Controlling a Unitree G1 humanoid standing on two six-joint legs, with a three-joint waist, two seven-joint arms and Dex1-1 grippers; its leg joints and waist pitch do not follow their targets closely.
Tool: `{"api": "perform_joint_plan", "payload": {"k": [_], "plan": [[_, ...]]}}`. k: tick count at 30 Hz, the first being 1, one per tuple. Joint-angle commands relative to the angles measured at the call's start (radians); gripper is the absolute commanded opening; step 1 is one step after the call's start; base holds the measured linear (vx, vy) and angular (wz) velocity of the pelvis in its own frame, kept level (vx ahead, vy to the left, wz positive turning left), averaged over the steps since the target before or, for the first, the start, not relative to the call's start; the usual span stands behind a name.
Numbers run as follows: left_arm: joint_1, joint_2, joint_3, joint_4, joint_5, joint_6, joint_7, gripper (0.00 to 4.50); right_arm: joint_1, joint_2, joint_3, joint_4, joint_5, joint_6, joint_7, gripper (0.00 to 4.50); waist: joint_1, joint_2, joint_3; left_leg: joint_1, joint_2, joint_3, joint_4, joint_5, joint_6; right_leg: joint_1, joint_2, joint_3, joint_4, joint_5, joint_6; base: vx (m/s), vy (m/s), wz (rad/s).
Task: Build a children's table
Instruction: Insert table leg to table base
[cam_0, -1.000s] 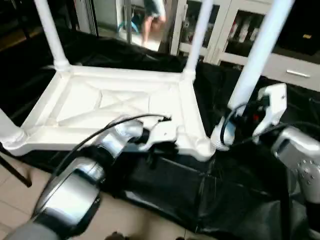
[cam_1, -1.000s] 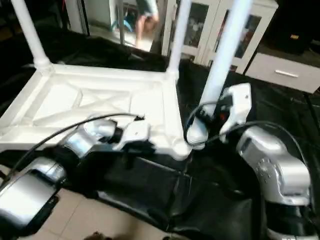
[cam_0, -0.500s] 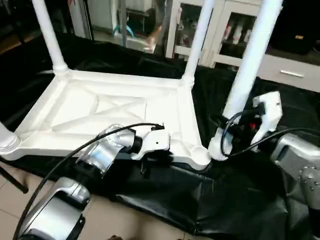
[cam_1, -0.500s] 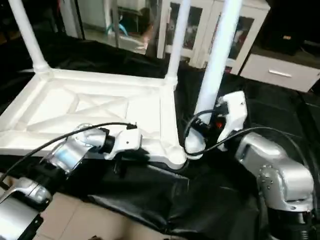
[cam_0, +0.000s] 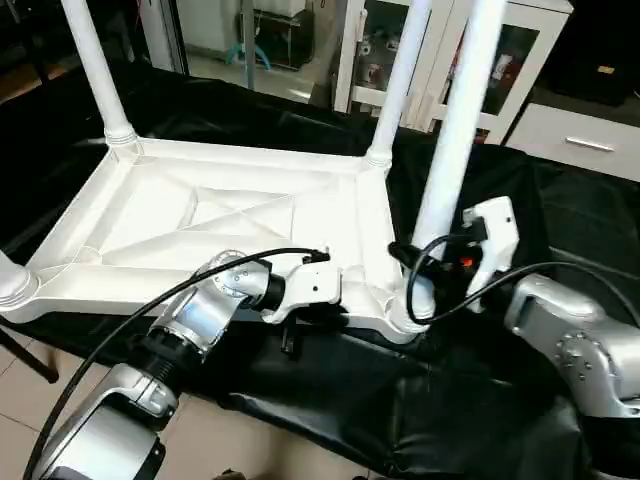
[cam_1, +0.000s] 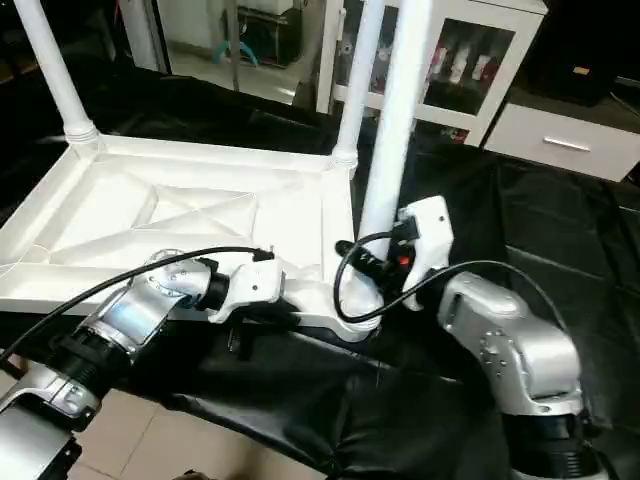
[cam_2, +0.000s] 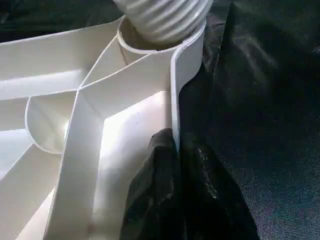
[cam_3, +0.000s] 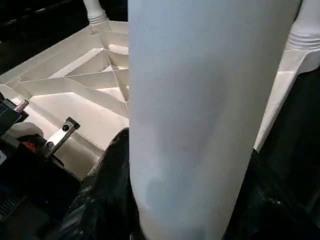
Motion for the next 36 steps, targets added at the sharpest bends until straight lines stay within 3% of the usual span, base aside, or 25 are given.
{"api": "perform_joint_plan", "payload": {"k": [1, 8, 14, 21, 22, 23, 30, 36], "plan": [[0.037, -0.007, -0.047, 0.021, 0.021, 0.016, -0.020, 0.00, -0.010, -0.007, 0.009, 0.016, -0.020, -0.001, 0.004, 1.83, -0.004, -0.002, -0.050, 0.012, 0.064, -0.035, -0.081, -0.317, -0.015, 0.028, -0.068, 0.049, -0.079, -0.448, -0.136, 0.000, 0.000, 0.00], [0.043, -0.003, -0.048, -0.001, 0.024, 0.036, -0.017, 0.00, -0.029, -0.006, 0.054, 0.065, -0.072, -0.049, 0.012, 1.83, -0.005, -0.002, -0.049, 0.012, 0.064, -0.033, -0.082, -0.309, -0.015, 0.028, -0.069, 0.051, -0.077, -0.430, -0.144, 0.000, 0.000, 0.00], [0.044, -0.003, -0.046, -0.005, 0.026, 0.039, -0.015, 0.00, -0.028, -0.003, 0.050, 0.097, -0.095, -0.086, 0.017, 1.83, -0.005, -0.004, -0.047, 0.013, 0.065, -0.035, -0.084, -0.331, -0.019, 0.026, -0.069, 0.051, -0.082, -0.465, -0.131, 0.000, 0.000, 0.00], [0.050, 0.001, -0.043, -0.015, 0.025, 0.045, -0.008, 0.00, 0.068, 0.033, -0.018, 0.149, -0.091, -0.176, -0.009, 1.83, -0.006, -0.006, -0.045, 0.015, 0.066, -0.037, -0.088, -0.365, -0.019, 0.022, -0.070, 0.050, -0.088, -0.494, -0.121, 0.000, 0.000, 0.00], [0.050, 0.003, -0.042, -0.016, 0.024, 0.045, -0.008, 0.00, 0.078, 0.048, -0.035, 0.164, -0.086, -0.192, -0.018, 1.83, -0.005, 0.001, -0.045, 0.015, 0.066, -0.039, -0.089, -0.368, -0.021, 0.022, -0.070, 0.050, -0.087, -0.490, -0.123, 0.000, 0.000, 0.00], [0.050, 0.003, -0.042, -0.016, 0.024, 0.045, -0.008, 0.00, 0.078, 0.048, -0.035, 0.164, -0.086, -0.192, -0.018, 1.83, -0.007, -0.002, -0.044, 0.018, 0.066, -0.037, -0.089, -0.383, -0.023, 0.018, -0.068, 0.050, -0.091, -0.492, -0.125, 0.000, 0.000, 0.00], [0.044, 0.003, -0.036, -0.010, 0.024, 0.042, -0.005, 0.00, 0.143, 0.084, -0.083, 0.176, -0.085, -0.286, -0.029, 1.83, -0.005, 0.000, -0.044, 0.018, 0.068, -0.038, -0.094, -0.388, -0.024, 0.023, -0.069, 0.051, -0.089, -0.464, -0.132, 0.000, 0.000, 0.00], [0.039, 0.003, -0.030, -0.006, 0.026, 0.042, 0.013, 0.00, 0.205, 0.111, -0.119, 0.142, -0.073, -0.337, -0.043, 1.83, -0.007, -0.002, -0.040, 0.018, 0.068, -0.041, -0.098, -0.425, -0.026, 0.021, -0.072, 0.051, -0.097, -0.514, -0.118, 0.000, 0.000, 0.00]]}}
